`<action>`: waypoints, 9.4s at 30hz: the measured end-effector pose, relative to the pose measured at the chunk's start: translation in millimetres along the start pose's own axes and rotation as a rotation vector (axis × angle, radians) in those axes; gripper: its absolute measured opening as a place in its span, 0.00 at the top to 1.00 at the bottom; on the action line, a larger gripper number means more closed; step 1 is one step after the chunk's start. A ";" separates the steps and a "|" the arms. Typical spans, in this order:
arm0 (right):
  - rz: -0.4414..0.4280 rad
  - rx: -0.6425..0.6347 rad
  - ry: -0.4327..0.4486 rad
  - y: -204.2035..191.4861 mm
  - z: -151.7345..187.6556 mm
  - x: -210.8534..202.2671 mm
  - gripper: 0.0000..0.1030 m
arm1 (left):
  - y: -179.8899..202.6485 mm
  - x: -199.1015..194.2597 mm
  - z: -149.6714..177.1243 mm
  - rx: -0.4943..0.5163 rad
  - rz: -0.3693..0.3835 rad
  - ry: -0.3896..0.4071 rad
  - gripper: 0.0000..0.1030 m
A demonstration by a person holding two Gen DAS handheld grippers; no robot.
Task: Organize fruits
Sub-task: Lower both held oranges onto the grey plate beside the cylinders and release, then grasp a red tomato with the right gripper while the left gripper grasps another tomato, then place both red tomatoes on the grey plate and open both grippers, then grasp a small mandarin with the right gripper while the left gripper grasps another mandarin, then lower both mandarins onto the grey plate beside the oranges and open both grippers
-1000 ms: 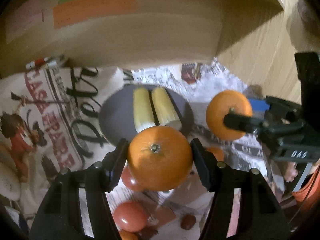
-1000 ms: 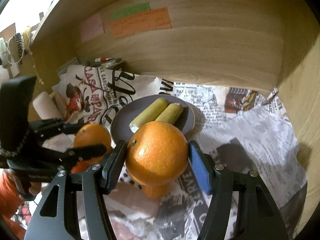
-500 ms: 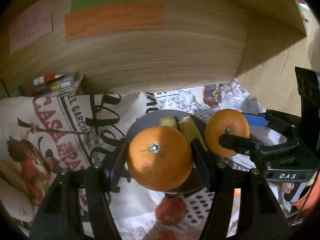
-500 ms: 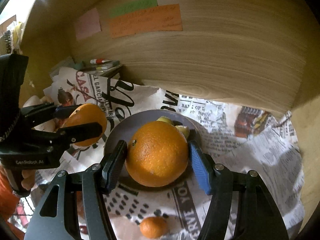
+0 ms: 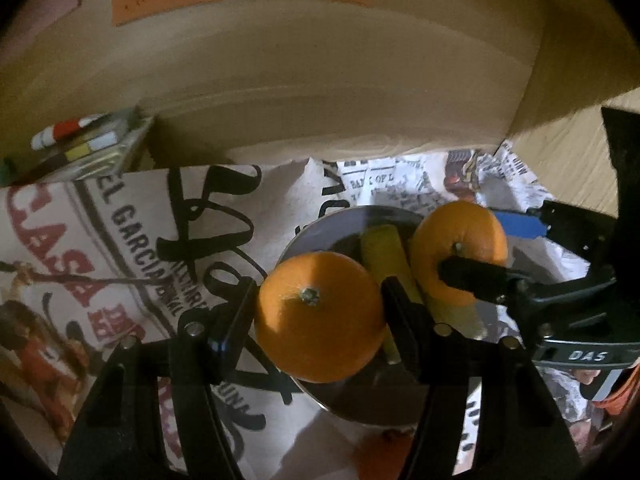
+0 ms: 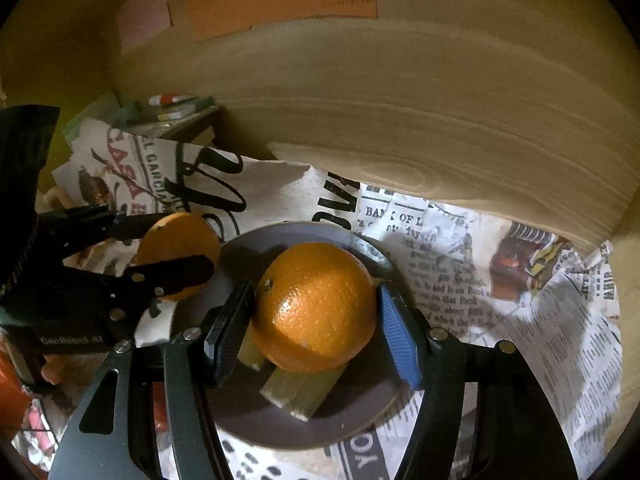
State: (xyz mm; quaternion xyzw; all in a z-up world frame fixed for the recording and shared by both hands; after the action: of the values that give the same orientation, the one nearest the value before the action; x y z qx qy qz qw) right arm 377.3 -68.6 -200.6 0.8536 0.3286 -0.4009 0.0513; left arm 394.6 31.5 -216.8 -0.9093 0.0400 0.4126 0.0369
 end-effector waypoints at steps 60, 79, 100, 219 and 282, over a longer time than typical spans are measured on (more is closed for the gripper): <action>-0.080 -0.034 -0.022 -104.3 72.7 -23.5 0.31 | -36.9 -100.6 113.3 -0.013 -0.107 0.062 0.10; -0.147 0.025 -0.184 -113.9 91.5 26.4 0.53 | -42.1 -104.1 130.9 -0.003 -0.095 0.057 0.10; -0.064 0.056 -0.016 -63.0 89.4 -61.8 0.53 | 33.2 -66.3 157.8 0.085 0.026 -0.102 0.53; -0.013 0.111 -0.055 -23.9 116.4 -52.8 0.66 | 3.1 -17.5 98.8 -0.025 -0.020 -0.128 0.54; -0.015 -0.011 -0.016 -28.0 37.8 -27.6 0.65 | 6.3 -66.0 57.6 -0.079 0.003 0.034 0.44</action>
State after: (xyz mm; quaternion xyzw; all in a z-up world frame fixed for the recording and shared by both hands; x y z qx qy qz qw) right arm 323.1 -74.4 -201.4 0.8475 0.3367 -0.4064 0.0558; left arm 307.5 33.8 -205.2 -0.9169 0.0255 0.3983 -0.0004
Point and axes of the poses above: each gripper's, at about its wrist camera, not at the fingertips, and x roughly the way its jaws point, y to its right, z to its underside, the point moved 10 cm from there along x, roughly the way its jaws point, and after that the axes turned 8 degrees about -z, right-handed, at the moved point
